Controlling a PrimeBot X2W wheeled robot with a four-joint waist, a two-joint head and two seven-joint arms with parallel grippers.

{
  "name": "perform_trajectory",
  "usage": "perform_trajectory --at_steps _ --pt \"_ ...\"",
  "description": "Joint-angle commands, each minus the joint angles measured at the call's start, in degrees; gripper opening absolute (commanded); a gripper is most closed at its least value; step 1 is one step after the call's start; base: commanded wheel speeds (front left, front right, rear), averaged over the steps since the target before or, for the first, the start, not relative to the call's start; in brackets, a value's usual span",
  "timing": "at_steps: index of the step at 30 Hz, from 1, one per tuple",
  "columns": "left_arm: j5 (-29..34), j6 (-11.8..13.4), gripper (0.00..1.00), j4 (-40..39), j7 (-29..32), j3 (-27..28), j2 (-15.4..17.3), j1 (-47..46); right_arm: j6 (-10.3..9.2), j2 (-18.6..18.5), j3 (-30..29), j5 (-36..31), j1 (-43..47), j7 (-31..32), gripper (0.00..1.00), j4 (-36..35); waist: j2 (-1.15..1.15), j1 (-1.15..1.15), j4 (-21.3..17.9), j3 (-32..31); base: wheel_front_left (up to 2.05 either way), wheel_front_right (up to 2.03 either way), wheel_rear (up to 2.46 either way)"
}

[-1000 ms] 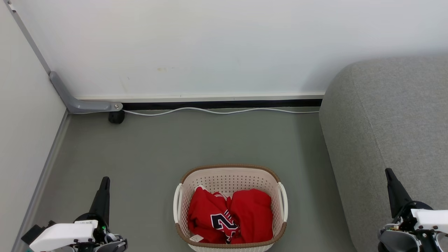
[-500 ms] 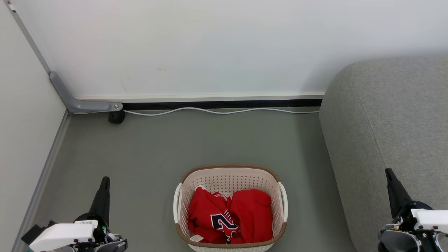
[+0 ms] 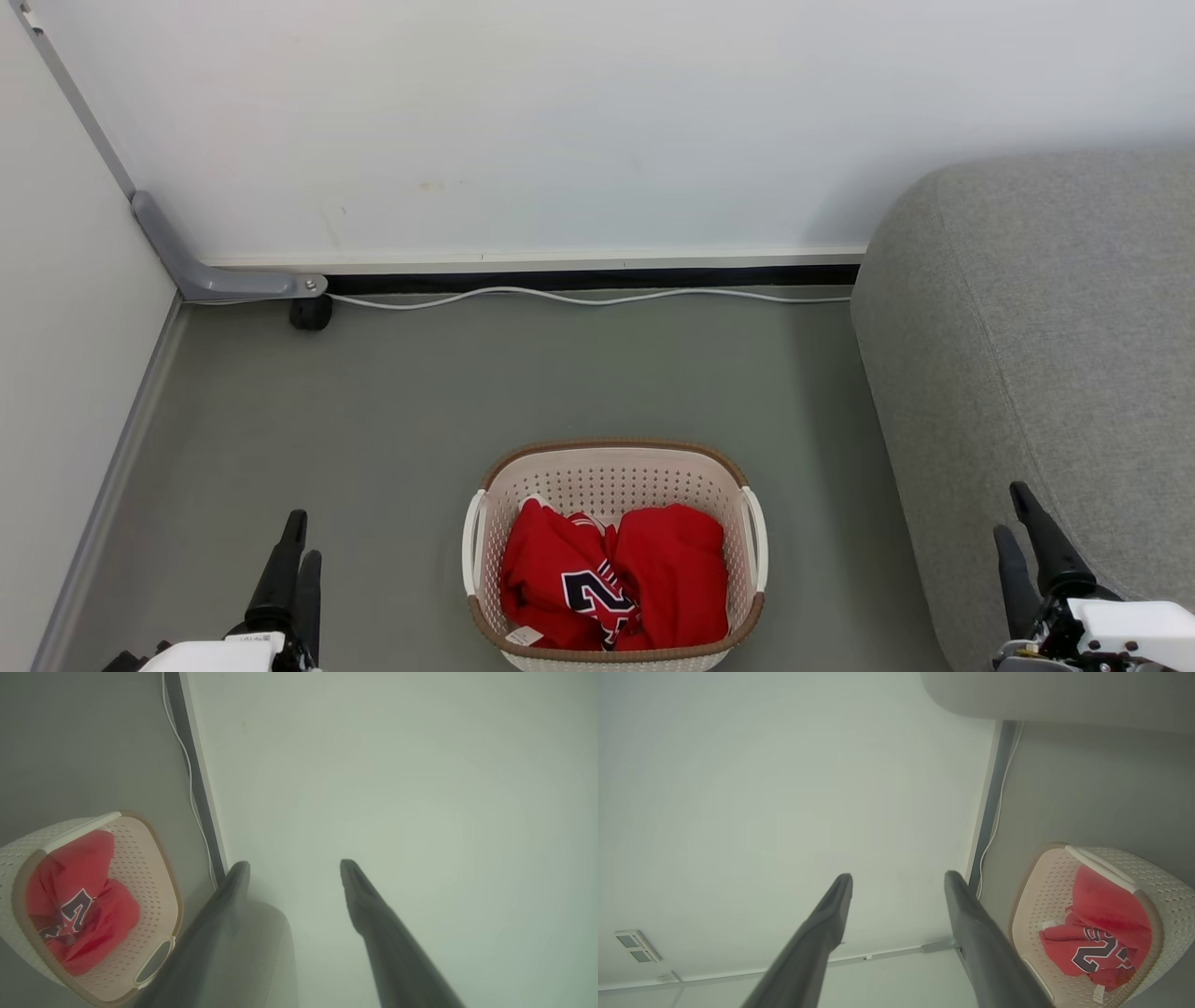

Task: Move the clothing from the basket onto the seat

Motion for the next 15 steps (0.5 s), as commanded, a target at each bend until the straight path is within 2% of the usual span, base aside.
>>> perform_trajectory --at_steps 1,5,15 --pt "-0.11 -0.12 1.0 -1.25 -0.42 -0.14 0.58 -2.83 0.18 -0.88 0.22 -0.37 -2.54 -0.34 1.0 -1.46 0.0 0.11 -0.01 -0.03 0.0 0.0 0.0" --pt "0.12 -0.14 1.0 -1.03 -1.06 -0.51 0.66 -3.5 0.19 -1.13 0.83 -0.89 -3.21 -0.79 1.0 -1.4 0.0 -0.01 -0.01 0.09 0.0 0.0 0.0" --pt "3.06 -0.18 1.0 -0.31 -3.01 -2.08 1.36 -5.37 0.21 -2.45 3.61 -3.05 -5.18 -3.07 1.0 -1.0 0.0 -0.01 -0.02 0.18 0.0 0.0 0.0"
